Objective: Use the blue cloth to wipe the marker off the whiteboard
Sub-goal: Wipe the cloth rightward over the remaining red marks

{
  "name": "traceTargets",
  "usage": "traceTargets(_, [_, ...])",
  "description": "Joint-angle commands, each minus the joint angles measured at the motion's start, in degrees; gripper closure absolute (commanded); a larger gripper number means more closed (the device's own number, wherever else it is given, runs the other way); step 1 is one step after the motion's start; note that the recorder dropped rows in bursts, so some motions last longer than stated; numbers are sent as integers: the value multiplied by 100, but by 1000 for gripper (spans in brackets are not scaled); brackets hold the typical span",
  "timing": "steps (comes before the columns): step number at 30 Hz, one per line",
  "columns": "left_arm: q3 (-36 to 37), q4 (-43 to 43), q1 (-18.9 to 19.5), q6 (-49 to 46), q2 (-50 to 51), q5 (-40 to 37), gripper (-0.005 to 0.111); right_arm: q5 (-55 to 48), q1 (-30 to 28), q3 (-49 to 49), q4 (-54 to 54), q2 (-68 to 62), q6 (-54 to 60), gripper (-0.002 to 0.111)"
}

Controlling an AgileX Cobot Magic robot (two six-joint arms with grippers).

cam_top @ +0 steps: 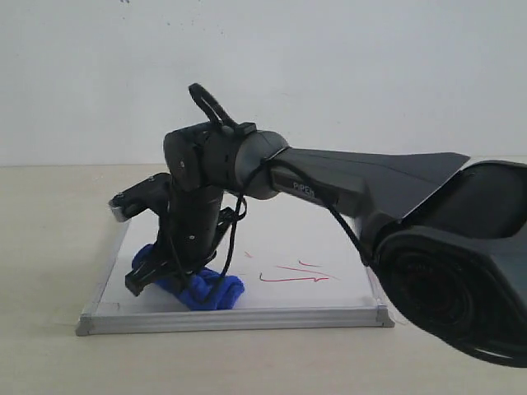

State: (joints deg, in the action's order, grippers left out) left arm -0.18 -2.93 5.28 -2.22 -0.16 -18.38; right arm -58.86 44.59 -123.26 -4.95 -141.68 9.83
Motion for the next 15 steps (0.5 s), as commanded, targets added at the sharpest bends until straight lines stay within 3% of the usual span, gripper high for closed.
traceTargets(1, [18,-67,-46,-26,16,36,103,-419,-409,28,1402,-73,-819,108])
traceTargets(8, [18,-67,-46,-26,16,36,103,-647,-1172,28,1457,-77,-1985,108])
traceTargets(15, [18,-67,-46,-26,16,36,103,27,-958,28,114,-77,-1349,108])
